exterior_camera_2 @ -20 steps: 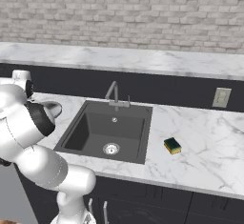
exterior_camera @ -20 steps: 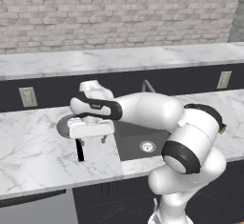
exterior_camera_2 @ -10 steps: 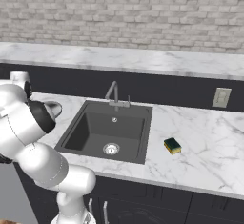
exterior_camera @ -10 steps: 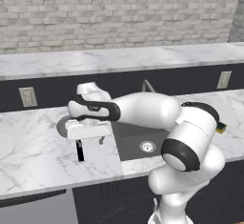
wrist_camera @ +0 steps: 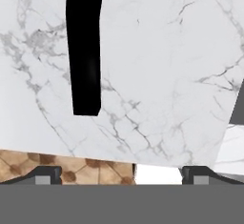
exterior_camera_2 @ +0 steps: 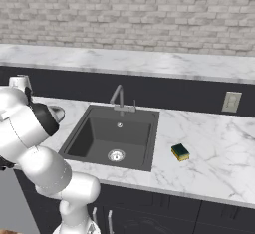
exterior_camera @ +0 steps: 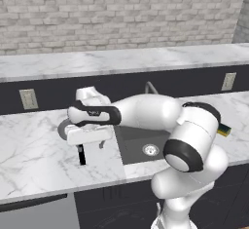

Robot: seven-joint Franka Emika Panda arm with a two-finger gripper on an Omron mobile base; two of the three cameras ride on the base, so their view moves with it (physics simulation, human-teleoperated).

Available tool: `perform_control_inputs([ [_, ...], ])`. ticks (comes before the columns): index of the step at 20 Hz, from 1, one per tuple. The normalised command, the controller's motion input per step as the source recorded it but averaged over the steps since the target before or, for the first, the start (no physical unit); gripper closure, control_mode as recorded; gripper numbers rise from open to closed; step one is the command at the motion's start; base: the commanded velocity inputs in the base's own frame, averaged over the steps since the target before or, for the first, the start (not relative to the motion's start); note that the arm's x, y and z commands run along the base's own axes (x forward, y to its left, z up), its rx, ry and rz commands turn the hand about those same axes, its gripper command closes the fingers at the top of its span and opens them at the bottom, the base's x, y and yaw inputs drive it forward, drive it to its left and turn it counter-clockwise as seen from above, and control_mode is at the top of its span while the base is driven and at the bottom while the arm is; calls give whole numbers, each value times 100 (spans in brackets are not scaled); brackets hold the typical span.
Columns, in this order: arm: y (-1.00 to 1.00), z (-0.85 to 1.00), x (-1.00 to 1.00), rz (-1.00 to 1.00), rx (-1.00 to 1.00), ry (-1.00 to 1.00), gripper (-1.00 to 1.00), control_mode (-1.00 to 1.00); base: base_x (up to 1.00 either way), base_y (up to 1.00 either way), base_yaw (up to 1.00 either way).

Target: Pick the pan and sponge and place them into the sink. Then turn on the water.

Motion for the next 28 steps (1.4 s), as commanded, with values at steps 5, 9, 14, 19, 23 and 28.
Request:
perform_control_inputs([
  [5,6,-9,6,3,0,-2,-100,-100,0,0,0],
  [9,7,-4,11,3,0,-3,-100,-100,0,0,0],
  [14,5,-6,8,2,0,-4,-100,-100,0,0,0],
  [19,8,-9,7,2,0,-4,-100,-100,0,0,0],
  [23,9,-11,8,1,0,-5,-100,-100,0,0,0],
  [28,10,-10,8,1,0,-4,-100,-100,0,0,0],
])
